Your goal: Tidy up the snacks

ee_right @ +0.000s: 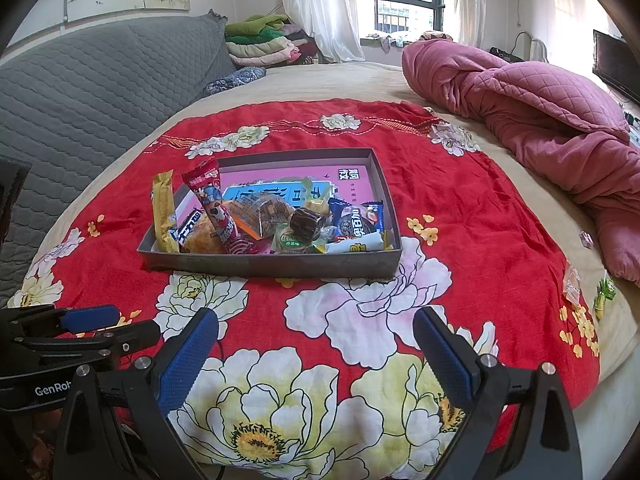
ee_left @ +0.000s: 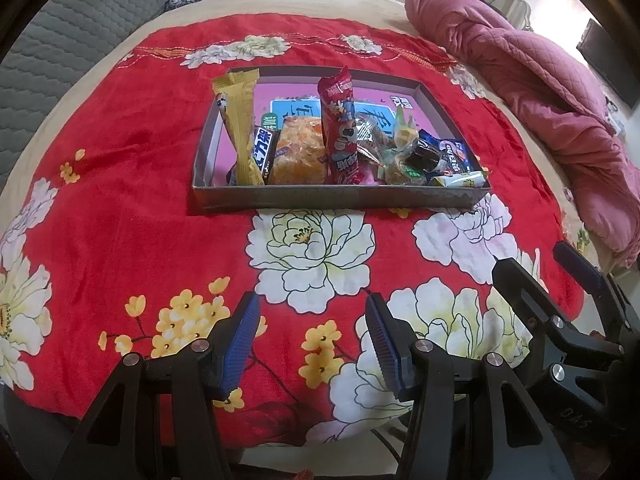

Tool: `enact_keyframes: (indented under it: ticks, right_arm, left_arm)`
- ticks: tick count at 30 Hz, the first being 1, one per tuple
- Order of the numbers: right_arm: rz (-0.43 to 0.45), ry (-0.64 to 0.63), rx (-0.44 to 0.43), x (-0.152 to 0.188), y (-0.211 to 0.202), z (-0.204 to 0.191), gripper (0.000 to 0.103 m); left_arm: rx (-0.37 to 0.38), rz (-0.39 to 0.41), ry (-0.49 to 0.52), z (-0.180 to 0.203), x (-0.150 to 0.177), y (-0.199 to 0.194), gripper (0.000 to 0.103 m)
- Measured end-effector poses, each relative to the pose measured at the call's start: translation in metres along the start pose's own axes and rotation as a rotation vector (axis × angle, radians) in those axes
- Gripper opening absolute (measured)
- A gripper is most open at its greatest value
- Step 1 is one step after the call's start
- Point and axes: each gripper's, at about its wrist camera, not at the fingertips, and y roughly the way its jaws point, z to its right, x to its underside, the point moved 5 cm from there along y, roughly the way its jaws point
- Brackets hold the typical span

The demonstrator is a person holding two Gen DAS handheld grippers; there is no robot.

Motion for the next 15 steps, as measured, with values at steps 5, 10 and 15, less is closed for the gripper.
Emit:
enact_keyframes:
  ticks: [5, 10, 15]
  right_arm:
    - [0.000, 0.000, 0.001, 0.000, 0.000, 0.000, 0.098]
    - [-0.008, 0.002, 0.004, 0.000, 0.004, 0.000, 0.098]
    - [-0.025, 0.008, 0.001, -0.001, 0.013, 0.002, 0.098]
  left_arm:
    - [-0.003, -0.009, -0.007, -0.002, 0.001, 0.003, 0.056]
    - [0.010, -0.012, -0.017, -0.006, 0.002, 0.010, 0.056]
    - [0.050, 0.025, -0.058, -0.026, -0.016, 0.015, 0.056]
